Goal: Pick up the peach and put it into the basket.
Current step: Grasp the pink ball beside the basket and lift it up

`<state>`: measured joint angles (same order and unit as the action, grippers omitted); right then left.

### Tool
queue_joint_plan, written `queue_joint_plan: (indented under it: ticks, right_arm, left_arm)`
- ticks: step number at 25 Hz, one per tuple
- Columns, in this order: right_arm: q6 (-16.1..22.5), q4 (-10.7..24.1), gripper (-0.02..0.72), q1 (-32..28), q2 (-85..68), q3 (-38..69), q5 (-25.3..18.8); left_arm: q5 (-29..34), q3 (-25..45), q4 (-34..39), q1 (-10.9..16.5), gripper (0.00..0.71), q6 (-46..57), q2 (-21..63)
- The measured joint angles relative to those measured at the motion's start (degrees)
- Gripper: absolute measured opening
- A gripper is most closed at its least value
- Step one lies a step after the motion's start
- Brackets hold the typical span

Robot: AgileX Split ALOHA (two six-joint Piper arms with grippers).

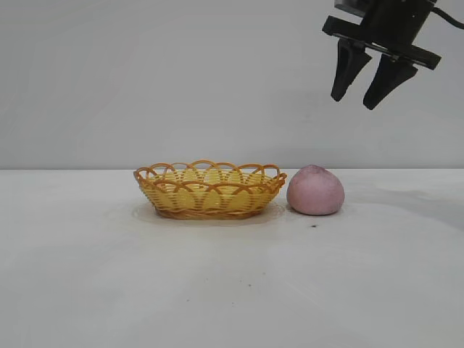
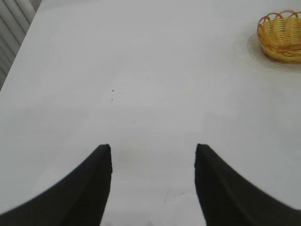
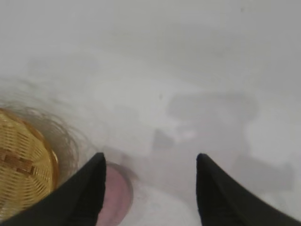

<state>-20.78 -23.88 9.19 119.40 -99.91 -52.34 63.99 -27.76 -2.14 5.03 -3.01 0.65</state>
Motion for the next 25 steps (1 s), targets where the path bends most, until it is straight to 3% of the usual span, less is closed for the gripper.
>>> queue_joint_plan:
  ticks: [5,13,15,19,25]
  right_arm:
    - [-0.81,0.23,0.368,0.00,0.00,0.00,-0.52]
    - [-0.94,0.75,0.368,0.73,0.23,0.00,-5.99]
    - [-0.96,2.90,0.368,2.74,0.62,0.00,-6.82]
    - [-1.06,10.46,0.368,8.53,1.09,0.00,-8.56]
    - [-1.06,12.76,0.368,11.80,1.32,0.00,-12.48]
  left_arm:
    - [0.00,0.00,0.00,0.00,0.348,0.00,0.00]
    - [0.00,0.00,0.00,0.00,0.348,0.00,0.00]
    - [0.03,0.00,0.00,0.00,0.348,0.00,0.00]
    - [0.03,0.00,0.00,0.00,0.348,0.00,0.00]
    - [0.03,0.00,0.00,0.00,0.348,0.00,0.00]
